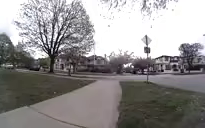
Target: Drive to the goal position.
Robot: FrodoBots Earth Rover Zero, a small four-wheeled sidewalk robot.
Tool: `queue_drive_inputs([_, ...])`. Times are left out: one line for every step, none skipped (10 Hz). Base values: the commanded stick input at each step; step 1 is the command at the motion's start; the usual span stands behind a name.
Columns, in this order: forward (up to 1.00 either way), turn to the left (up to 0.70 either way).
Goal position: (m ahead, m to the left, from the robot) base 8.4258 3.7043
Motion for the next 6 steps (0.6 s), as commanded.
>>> queue_drive_inputs([0.78, 0.0])
queue_drive_inputs([0.85, 0.0])
queue_drive_inputs([0.85, 0.0])
queue_drive_inputs([0.85, 0.0])
queue_drive_inputs([0.85, 0.0])
queue_drive_inputs([0.85, 0.0])
